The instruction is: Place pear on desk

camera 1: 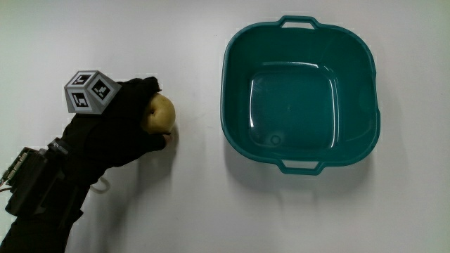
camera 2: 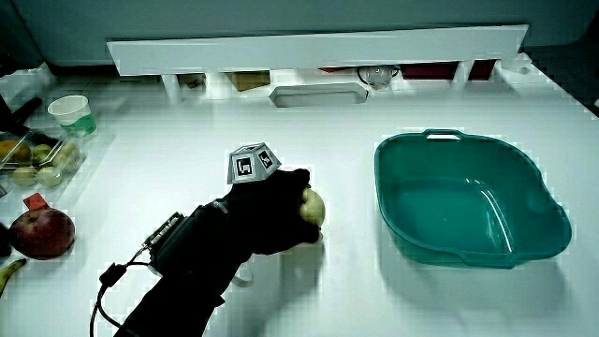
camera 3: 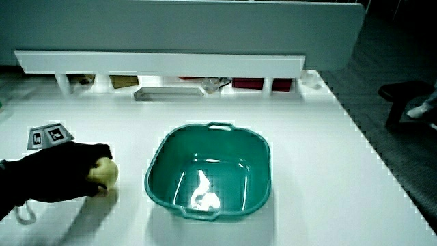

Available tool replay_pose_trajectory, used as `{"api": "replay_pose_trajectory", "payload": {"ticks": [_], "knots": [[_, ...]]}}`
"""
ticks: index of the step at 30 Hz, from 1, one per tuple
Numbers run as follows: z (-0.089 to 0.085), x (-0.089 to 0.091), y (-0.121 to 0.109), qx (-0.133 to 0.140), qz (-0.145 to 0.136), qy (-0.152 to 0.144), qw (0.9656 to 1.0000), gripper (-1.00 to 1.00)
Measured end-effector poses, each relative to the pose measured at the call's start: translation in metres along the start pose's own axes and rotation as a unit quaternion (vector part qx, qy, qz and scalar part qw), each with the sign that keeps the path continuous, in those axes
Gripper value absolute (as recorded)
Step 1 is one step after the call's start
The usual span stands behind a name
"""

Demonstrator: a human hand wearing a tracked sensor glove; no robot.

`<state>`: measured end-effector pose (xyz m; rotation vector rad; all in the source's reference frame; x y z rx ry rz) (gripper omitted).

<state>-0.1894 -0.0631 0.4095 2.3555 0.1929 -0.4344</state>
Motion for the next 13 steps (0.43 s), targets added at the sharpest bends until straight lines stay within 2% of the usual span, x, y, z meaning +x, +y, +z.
{"api": "replay_pose_trajectory", "payload": {"ticks": [1, 3, 4, 5, 6, 7, 8, 10, 13], "knots": [[-0.002, -0.002, 0.001, -0.001, -0.004, 0.001, 1.0000, 0.00], [-0.004, -0.005, 0.004, -0.011, 0.008, -0.003, 0.9999, 0.00], [-0.008, -0.010, 0.008, -0.015, -0.001, 0.000, 0.9999, 0.00], [-0.008, -0.012, 0.007, -0.013, 0.007, -0.017, 0.9998, 0.00], [-0.008, -0.012, 0.006, -0.014, 0.008, -0.020, 0.9997, 0.00], [-0.007, -0.010, 0.006, -0.030, 0.017, -0.016, 0.9993, 0.00], [-0.007, -0.012, 0.008, -0.035, 0.015, -0.017, 0.9991, 0.00], [-0.009, -0.015, 0.008, -0.047, 0.019, -0.025, 0.9984, -0.12], [-0.014, -0.025, 0.007, -0.051, 0.019, -0.058, 0.9968, -0.31]]}}
